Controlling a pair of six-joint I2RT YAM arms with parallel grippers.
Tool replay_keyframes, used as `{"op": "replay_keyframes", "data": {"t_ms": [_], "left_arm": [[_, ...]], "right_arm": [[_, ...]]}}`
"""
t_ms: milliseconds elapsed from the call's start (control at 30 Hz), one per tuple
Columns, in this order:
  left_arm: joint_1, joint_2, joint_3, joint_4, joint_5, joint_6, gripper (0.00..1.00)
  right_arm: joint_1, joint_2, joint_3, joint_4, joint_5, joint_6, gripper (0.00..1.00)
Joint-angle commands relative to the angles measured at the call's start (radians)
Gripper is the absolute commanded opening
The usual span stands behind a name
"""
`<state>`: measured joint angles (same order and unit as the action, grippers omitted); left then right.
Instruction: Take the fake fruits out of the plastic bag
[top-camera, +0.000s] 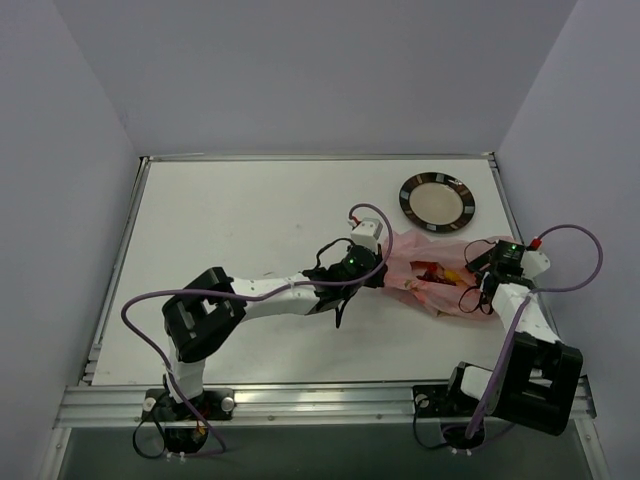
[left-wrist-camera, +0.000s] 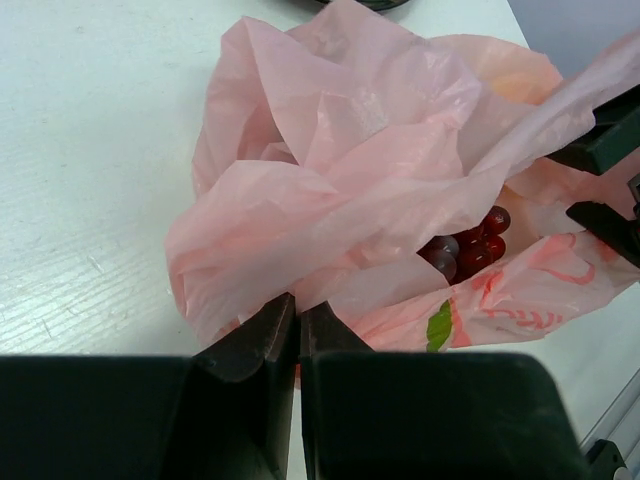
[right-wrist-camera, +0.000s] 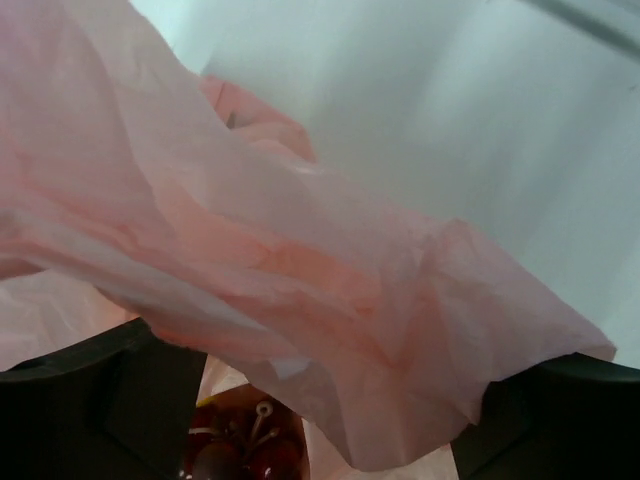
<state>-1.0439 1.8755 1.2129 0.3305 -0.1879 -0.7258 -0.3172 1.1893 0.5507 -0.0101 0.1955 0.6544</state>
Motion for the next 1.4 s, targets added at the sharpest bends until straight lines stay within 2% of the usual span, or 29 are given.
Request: {"op": "replay_keyframes", "data": {"t_ms": [0,133,200,233,333,367,433,467,600,633,667,733,767,833,867,900,933,967,1000,1033,1067,1133,1233,1367], "left_arm": [[0.010,-0.003,0.056,-0.005,-0.035,0.022,0.02],[0.008,0.027,0.079,-0.012,0.016,0.048,0.03],[0.007,0.016,0.076,-0.008,0.028,0.051,0.03],[0.007,0.008,0.074,-0.010,0.028,0.052,0.07],[-0.002,-0.041,0.071,-0.036,0.022,0.072,0.25],[-0.005,-0.058,0.070,-0.051,0.018,0.086,0.36],[-0.013,-0.096,0.066,-0.067,0.012,0.103,0.47],[-0.021,-0.107,0.073,-0.096,0.004,0.118,0.57],[-0.045,-0.156,0.091,-0.175,-0.008,0.150,0.74],[-0.051,-0.180,0.089,-0.188,-0.008,0.155,0.75],[-0.059,-0.194,0.089,-0.211,-0.010,0.175,0.75],[-0.097,-0.229,0.091,-0.254,-0.045,0.198,0.73],[-0.111,-0.236,0.094,-0.264,-0.054,0.218,0.72],[-0.146,-0.240,0.109,-0.272,-0.058,0.232,0.68],[-0.154,-0.239,0.114,-0.262,-0.056,0.239,0.66],[-0.162,-0.234,0.116,-0.248,-0.053,0.243,0.64],[-0.160,-0.217,0.125,-0.231,-0.041,0.247,0.59],[-0.162,-0.204,0.137,-0.225,-0.038,0.259,0.53],[-0.162,-0.190,0.152,-0.229,-0.038,0.264,0.46],[-0.162,-0.165,0.180,-0.232,-0.039,0.269,0.29],[-0.162,-0.156,0.188,-0.228,-0.044,0.278,0.21],[-0.159,-0.125,0.195,-0.203,-0.057,0.281,0.14],[-0.147,-0.040,0.253,-0.177,-0.068,0.313,0.14],[-0.124,0.068,0.329,-0.165,-0.062,0.318,0.13]], "right_arm": [[-0.014,0.026,-0.014,0.050,-0.105,-0.001,0.81],[-0.013,-0.055,-0.035,0.030,-0.185,-0.028,0.93],[-0.013,-0.217,-0.040,-0.004,-0.217,-0.035,0.98],[-0.011,-0.258,-0.037,-0.025,-0.229,-0.036,1.00],[0.004,-0.370,0.000,-0.099,-0.242,-0.055,1.00],[0.021,-0.388,0.005,-0.126,-0.231,-0.055,1.00],[0.094,-0.422,-0.009,-0.126,-0.200,-0.032,1.00],[0.119,-0.425,-0.012,-0.126,-0.199,-0.021,1.00],[0.196,-0.430,0.009,-0.140,-0.156,-0.010,0.96],[0.199,-0.431,0.021,-0.143,-0.159,-0.013,0.95],[0.201,-0.433,0.025,-0.142,-0.160,-0.019,0.88],[0.199,-0.428,0.034,-0.143,-0.165,-0.028,0.78],[0.199,-0.422,0.037,-0.143,-0.168,-0.032,0.66],[0.201,-0.402,0.040,-0.140,-0.182,-0.032,0.54],[0.201,-0.395,0.043,-0.142,-0.185,-0.033,0.41],[0.202,-0.389,0.045,-0.142,-0.185,-0.035,0.36],[0.201,-0.378,0.046,-0.140,-0.198,-0.036,0.29],[0.202,-0.375,0.051,-0.142,-0.224,-0.039,0.15],[0.202,-0.375,0.052,-0.142,-0.229,-0.048,0.11],[0.202,-0.378,0.052,-0.143,-0.234,-0.053,0.08],[0.202,-0.379,0.052,-0.142,-0.237,-0.058,0.00],[0.202,-0.366,0.052,-0.130,-0.258,-0.064,0.00],[0.207,-0.314,0.060,-0.071,-0.320,-0.045,0.00],[0.213,-0.240,0.068,0.024,-0.324,-0.039,0.00]]}}
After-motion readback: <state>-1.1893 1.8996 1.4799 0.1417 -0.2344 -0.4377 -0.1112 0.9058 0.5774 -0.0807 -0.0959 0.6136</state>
